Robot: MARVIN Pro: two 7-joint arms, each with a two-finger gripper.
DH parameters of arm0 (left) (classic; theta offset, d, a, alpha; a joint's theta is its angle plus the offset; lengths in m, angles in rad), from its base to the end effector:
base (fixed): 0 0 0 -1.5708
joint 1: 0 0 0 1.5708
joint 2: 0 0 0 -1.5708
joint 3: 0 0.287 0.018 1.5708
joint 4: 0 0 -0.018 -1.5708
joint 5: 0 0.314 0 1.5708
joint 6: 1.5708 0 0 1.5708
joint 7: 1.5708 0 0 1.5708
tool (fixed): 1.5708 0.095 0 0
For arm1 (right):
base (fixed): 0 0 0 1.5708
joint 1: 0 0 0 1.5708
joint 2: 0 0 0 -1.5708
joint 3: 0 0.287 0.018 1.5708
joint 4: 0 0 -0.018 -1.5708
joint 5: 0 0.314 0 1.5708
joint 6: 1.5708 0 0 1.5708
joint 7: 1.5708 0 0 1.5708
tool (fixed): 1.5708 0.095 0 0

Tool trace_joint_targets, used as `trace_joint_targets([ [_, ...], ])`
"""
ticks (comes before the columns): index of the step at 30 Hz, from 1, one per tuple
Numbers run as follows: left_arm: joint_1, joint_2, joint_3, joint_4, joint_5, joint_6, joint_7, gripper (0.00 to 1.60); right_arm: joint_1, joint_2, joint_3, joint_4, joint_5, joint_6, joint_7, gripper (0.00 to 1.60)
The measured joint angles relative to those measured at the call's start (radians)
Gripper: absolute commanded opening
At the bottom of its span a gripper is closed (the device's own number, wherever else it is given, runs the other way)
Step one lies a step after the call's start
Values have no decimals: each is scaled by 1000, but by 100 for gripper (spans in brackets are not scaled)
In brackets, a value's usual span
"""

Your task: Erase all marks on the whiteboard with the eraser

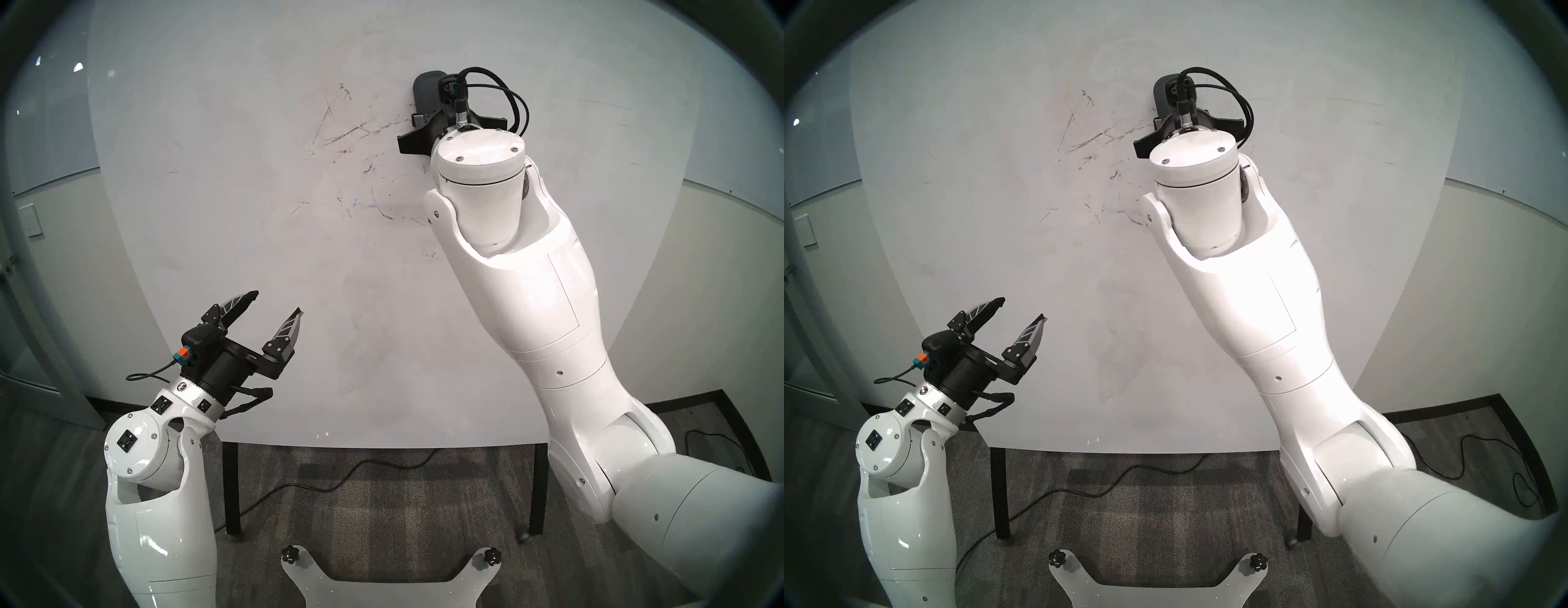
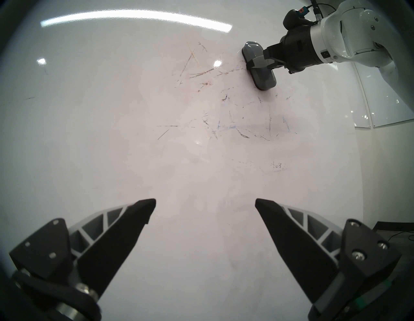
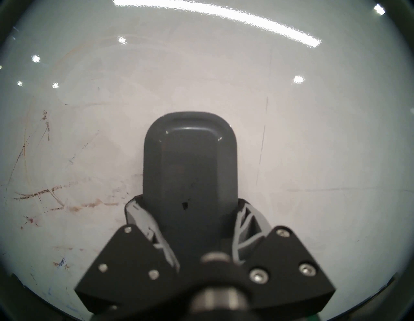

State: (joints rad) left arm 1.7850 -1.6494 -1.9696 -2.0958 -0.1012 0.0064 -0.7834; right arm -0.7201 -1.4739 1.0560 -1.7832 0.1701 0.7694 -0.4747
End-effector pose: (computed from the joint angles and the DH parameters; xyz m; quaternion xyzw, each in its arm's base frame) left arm 0.3202 0.0673 -0.1839 0.5831 -0.1685 0.7877 0.1056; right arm 0.4702 0.1405 0.0743 0.5970 0.0817 0.7933 0.0872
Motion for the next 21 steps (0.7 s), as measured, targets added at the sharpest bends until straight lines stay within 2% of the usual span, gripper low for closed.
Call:
trace_joint_targets([
  [21, 0, 0, 0, 1, 0, 0, 0, 160, -74, 9, 42, -32, 24, -9, -17, 0],
])
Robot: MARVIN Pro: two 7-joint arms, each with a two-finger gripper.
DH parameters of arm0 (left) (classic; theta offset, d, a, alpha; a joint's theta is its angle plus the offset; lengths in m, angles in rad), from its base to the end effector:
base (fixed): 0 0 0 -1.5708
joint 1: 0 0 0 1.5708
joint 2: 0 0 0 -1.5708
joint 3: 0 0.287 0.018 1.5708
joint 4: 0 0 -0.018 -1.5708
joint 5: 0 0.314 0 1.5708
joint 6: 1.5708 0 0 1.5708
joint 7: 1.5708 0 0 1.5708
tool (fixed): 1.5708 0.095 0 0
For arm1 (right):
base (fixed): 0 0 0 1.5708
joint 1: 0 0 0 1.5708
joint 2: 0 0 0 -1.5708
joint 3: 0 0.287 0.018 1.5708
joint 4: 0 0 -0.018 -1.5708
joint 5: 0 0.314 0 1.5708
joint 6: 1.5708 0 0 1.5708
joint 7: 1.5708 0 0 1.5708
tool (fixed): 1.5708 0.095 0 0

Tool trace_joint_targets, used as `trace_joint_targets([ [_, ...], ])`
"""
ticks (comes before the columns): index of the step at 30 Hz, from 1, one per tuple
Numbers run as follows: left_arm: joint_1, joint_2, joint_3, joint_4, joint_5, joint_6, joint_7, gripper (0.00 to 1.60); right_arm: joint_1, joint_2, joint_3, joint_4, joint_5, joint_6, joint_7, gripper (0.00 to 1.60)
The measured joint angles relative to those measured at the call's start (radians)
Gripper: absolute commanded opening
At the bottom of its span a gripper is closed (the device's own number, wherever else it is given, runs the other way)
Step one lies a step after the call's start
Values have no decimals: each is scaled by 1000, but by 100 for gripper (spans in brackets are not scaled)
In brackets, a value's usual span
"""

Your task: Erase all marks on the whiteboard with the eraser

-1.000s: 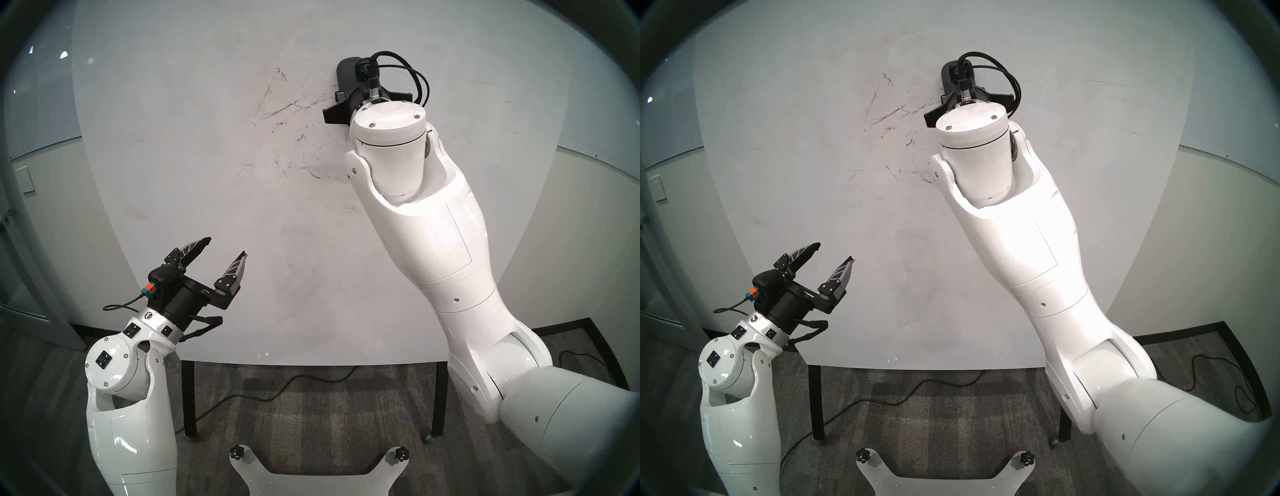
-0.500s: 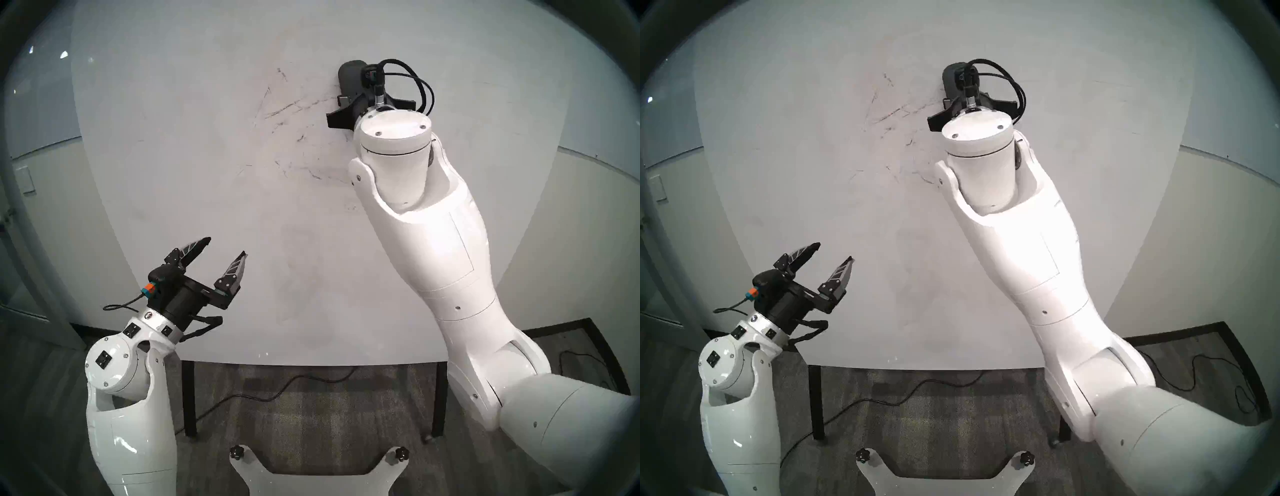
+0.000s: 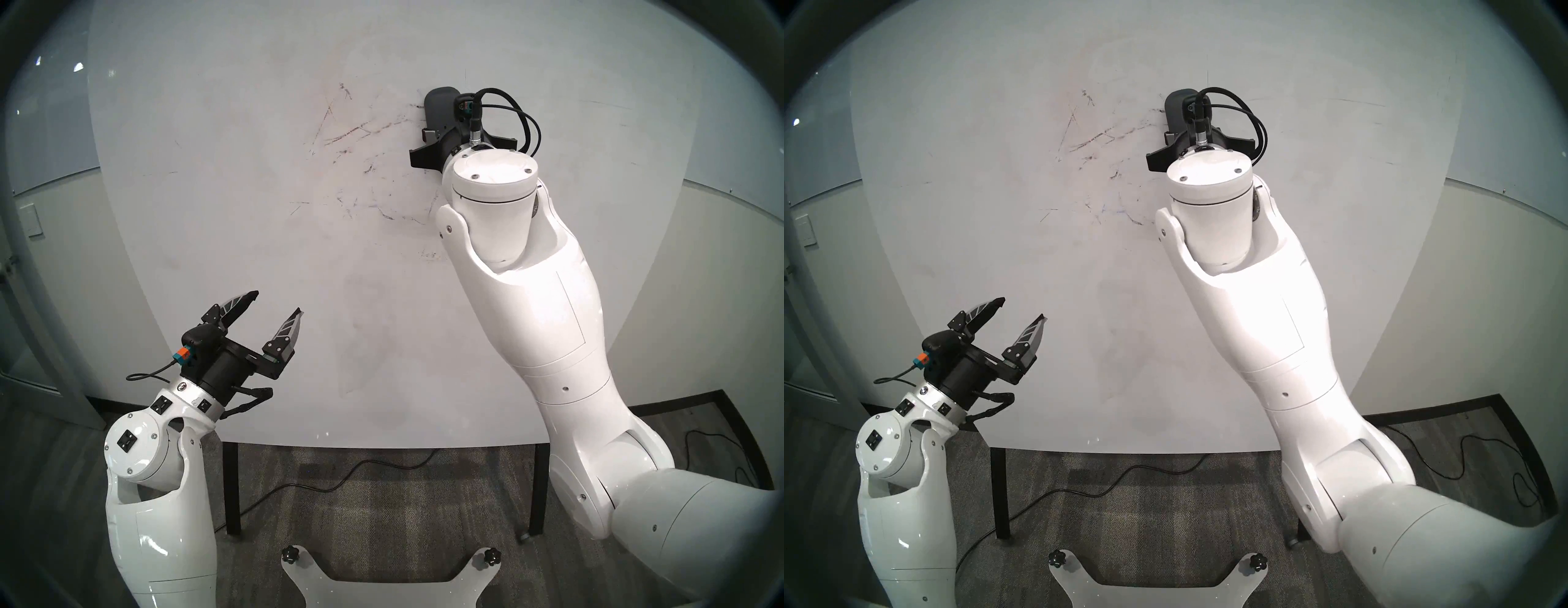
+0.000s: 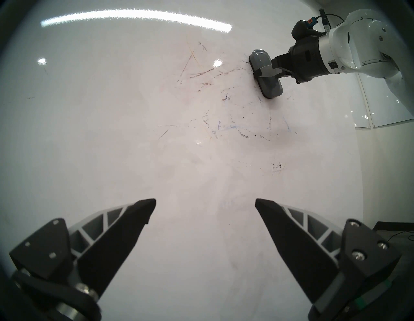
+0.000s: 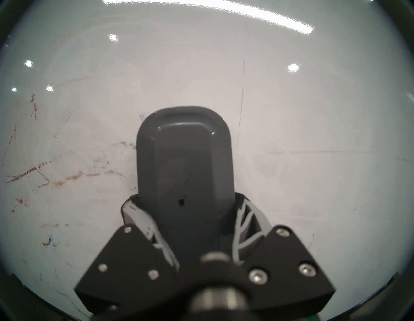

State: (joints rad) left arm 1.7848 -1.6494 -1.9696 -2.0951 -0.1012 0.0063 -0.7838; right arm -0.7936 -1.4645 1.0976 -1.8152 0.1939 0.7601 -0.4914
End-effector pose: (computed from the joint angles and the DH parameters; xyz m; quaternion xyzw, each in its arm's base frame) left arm 0.3203 0.0673 -0.1841 0.5833 -0.1686 0.7875 0.1058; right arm 0.4703 0.1235 0.0532 0.6159 0.0581 0.7819 0.0772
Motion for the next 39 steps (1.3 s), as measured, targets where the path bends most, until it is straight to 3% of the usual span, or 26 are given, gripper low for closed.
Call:
trace_joint_targets([
  [39, 0, 0, 0, 1, 0, 0, 0, 160, -216, 41, 39, -33, 22, -22, -60, 0],
])
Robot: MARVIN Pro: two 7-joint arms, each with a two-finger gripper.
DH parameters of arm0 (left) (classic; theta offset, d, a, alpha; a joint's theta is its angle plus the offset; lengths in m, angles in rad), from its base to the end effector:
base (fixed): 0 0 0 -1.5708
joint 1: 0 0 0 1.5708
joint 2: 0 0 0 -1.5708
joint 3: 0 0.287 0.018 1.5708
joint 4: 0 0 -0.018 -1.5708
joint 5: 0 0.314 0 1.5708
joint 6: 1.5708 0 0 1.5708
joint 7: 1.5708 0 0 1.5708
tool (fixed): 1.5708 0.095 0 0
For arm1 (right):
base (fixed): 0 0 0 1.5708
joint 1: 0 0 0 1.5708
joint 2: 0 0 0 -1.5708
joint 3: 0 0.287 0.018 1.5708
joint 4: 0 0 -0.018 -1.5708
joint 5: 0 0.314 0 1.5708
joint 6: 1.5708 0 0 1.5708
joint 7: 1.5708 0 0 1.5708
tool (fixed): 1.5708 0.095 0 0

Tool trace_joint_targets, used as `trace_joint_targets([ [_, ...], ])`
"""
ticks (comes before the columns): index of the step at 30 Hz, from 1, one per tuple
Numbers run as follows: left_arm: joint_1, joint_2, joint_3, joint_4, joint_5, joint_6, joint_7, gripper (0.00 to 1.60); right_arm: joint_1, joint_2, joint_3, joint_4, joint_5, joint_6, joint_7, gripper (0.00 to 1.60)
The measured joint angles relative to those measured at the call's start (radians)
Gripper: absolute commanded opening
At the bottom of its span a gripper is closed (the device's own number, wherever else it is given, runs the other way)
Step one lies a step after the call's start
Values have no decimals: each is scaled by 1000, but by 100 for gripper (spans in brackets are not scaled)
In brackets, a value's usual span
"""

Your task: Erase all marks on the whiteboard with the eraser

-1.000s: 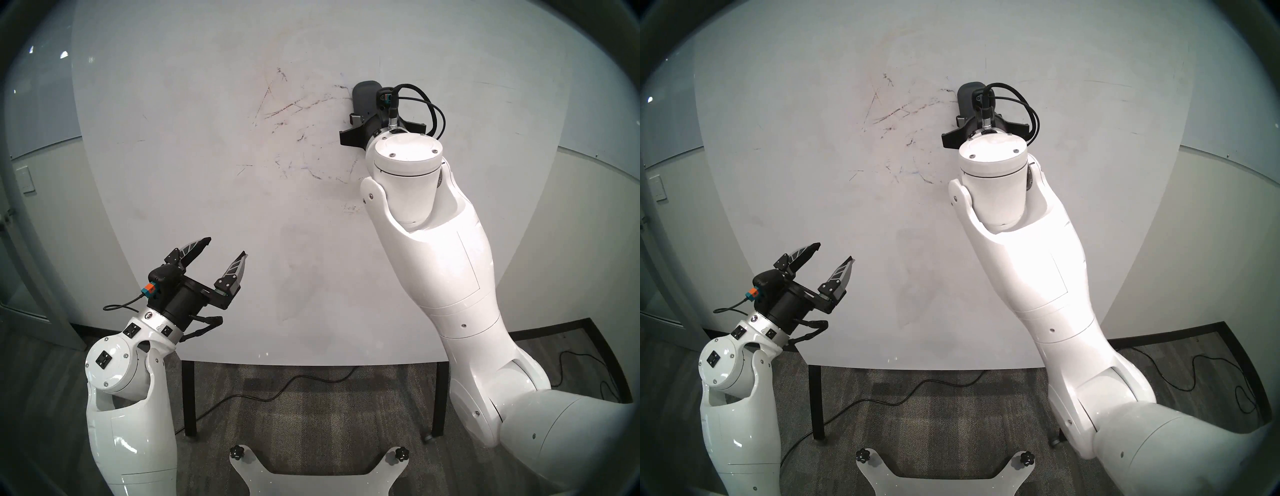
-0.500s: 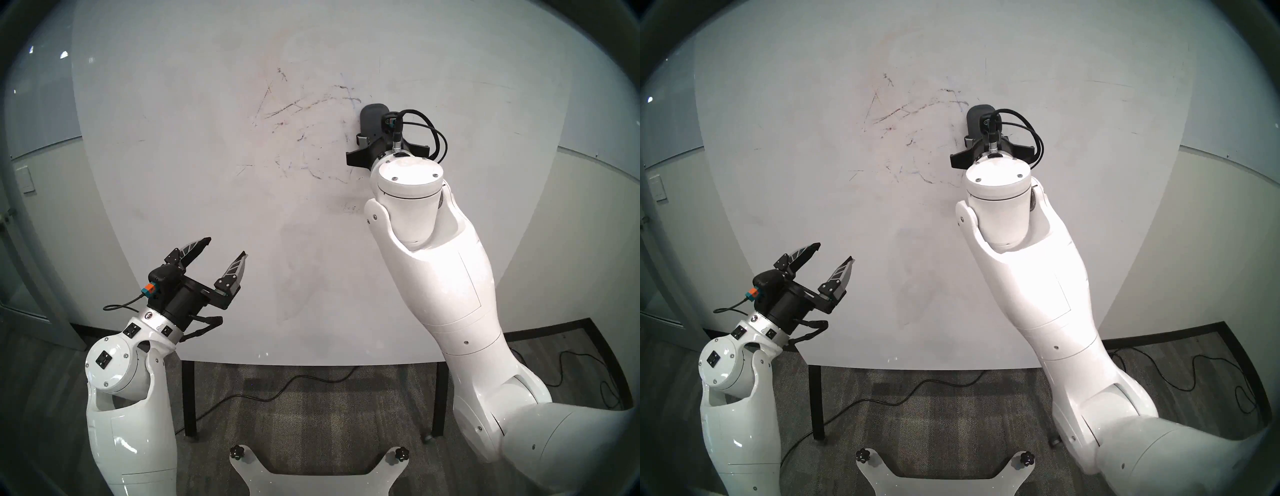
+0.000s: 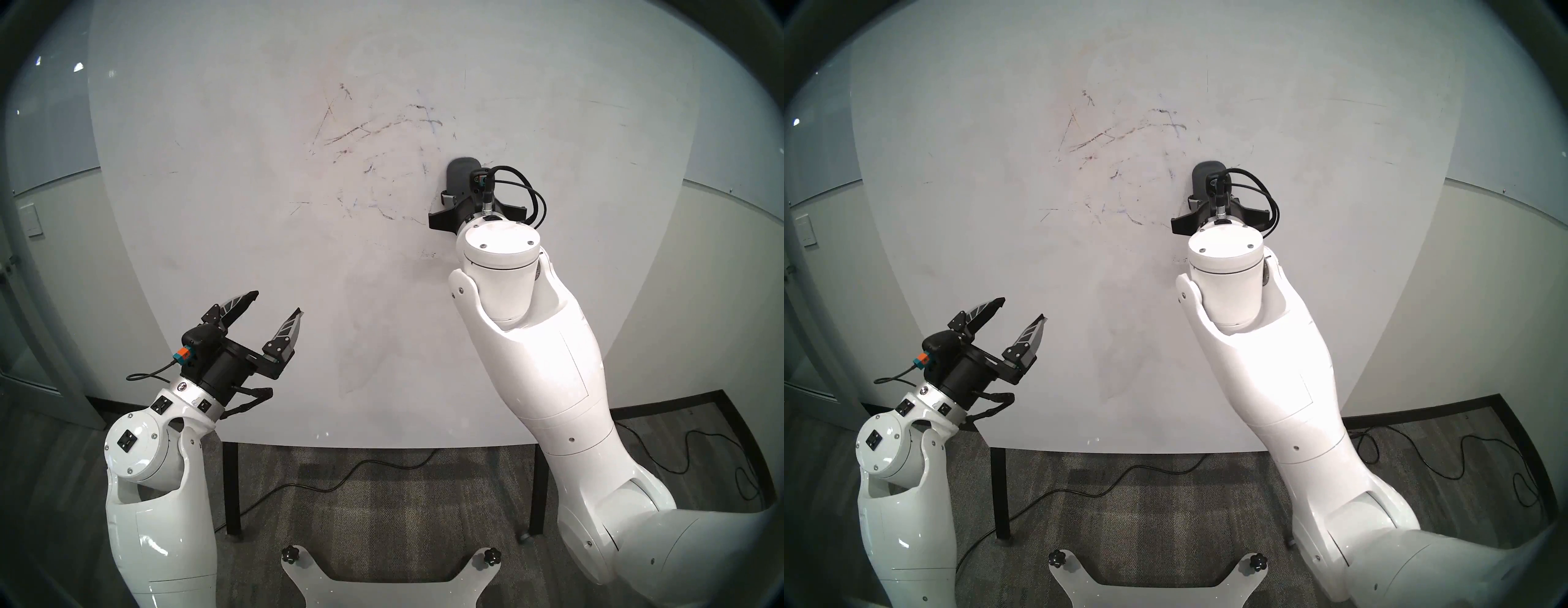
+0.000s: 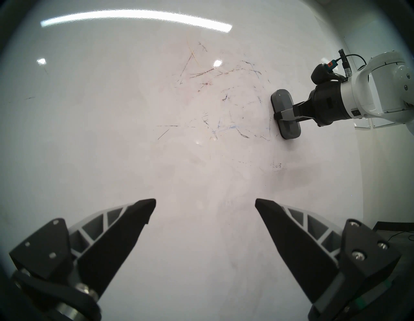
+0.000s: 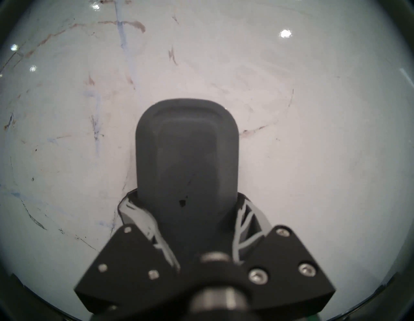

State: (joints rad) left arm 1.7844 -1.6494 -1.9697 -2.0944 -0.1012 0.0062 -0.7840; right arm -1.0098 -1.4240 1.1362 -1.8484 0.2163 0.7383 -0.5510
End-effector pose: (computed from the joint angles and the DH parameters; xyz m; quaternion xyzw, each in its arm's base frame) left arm 0.3204 0.0674 -0.1842 0.5833 -0.1685 0.7875 0.1059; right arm 0.4694 0.0950 -0.0360 0.6800 0.0270 0.7267 0.0940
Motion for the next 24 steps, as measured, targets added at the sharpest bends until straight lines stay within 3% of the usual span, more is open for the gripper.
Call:
trace_joint_targets([
  [24, 0, 0, 0, -1, 0, 0, 0, 160, -59, 0, 32, 15, 32, -24, -17, 0],
])
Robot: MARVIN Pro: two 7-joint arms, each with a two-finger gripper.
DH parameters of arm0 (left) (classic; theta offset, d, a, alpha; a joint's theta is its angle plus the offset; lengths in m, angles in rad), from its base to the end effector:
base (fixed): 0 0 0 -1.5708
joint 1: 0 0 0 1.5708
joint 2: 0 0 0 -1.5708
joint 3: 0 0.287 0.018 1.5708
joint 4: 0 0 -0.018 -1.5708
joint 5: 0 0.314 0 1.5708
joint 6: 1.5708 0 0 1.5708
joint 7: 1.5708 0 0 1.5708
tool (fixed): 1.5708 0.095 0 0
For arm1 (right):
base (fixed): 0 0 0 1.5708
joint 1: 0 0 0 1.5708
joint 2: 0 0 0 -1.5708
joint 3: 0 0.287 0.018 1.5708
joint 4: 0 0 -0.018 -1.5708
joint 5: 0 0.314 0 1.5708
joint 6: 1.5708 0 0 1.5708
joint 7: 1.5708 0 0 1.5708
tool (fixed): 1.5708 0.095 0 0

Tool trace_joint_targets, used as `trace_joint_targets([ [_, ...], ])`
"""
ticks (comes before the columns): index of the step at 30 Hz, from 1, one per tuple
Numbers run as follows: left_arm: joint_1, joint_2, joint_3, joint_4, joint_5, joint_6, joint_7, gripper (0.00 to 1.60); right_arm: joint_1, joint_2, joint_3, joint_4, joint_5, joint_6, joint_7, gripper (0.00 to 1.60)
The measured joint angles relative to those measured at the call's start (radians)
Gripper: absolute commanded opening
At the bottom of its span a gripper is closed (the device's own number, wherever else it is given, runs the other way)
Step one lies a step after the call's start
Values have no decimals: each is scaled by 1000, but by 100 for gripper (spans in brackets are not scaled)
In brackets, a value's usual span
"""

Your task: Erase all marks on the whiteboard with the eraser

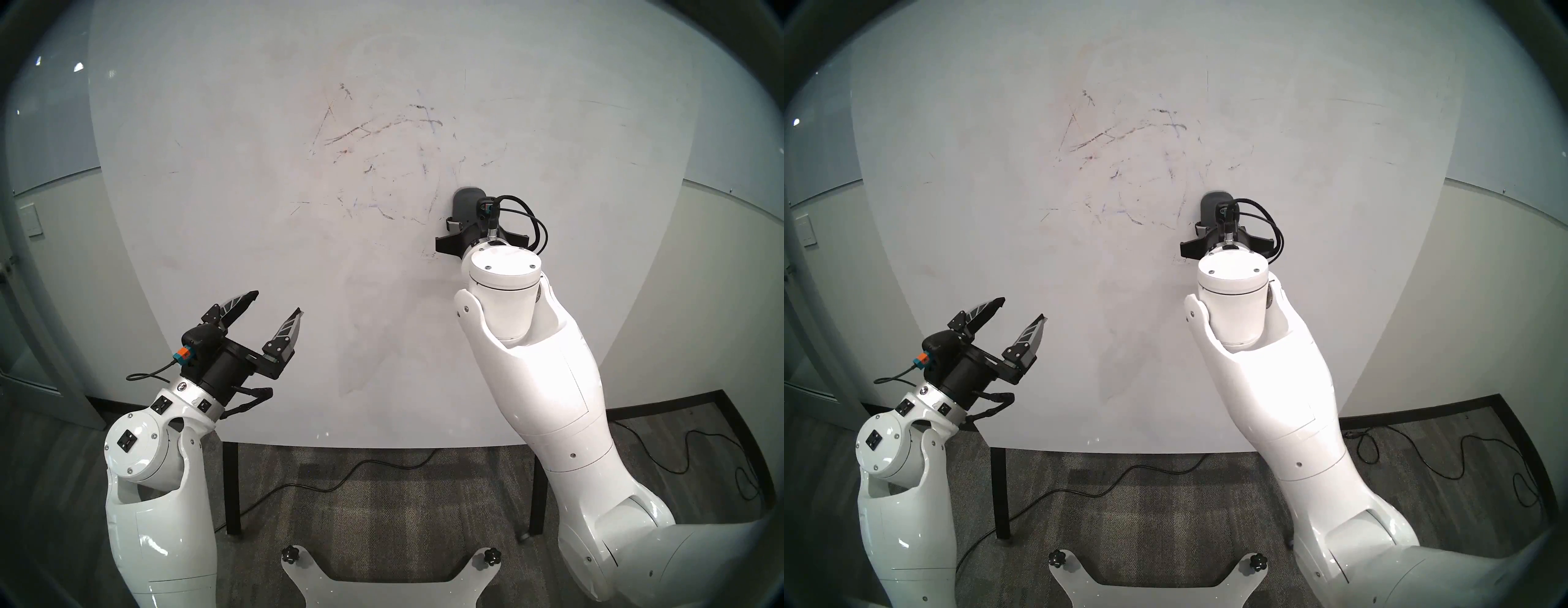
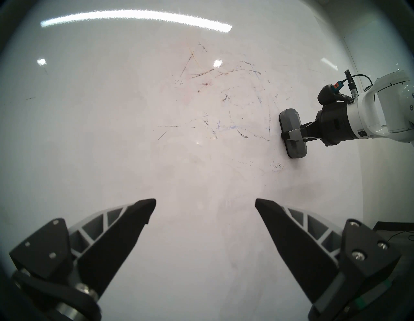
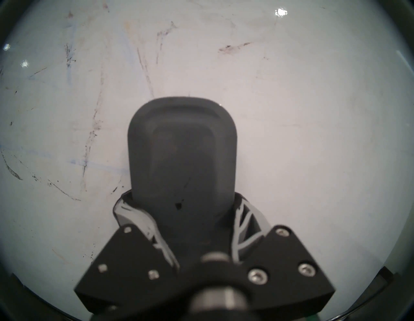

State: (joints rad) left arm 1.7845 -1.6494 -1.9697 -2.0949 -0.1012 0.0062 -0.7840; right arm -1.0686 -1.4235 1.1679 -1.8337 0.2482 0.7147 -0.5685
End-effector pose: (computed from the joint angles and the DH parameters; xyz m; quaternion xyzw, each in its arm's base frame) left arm 0.3203 0.0673 -0.1840 0.5832 -0.1686 0.7876 0.1058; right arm 0.4722 0.0827 -0.0641 0.7027 0.0053 0.7060 0.0879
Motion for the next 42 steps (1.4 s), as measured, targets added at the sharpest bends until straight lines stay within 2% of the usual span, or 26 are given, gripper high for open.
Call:
trace_joint_targets([
  [10, 0, 0, 0, 0, 0, 0, 0, 160, -9, 9, 11, 1, -8, -10, 4, 0],
  [28, 0, 0, 0, 1, 0, 0, 0, 160, -40, 44, 83, 8, -11, -11, 4, 0],
  [42, 0, 0, 0, 0, 0, 0, 0, 160, -51, 38, 109, 17, -7, -48, 1, 0],
])
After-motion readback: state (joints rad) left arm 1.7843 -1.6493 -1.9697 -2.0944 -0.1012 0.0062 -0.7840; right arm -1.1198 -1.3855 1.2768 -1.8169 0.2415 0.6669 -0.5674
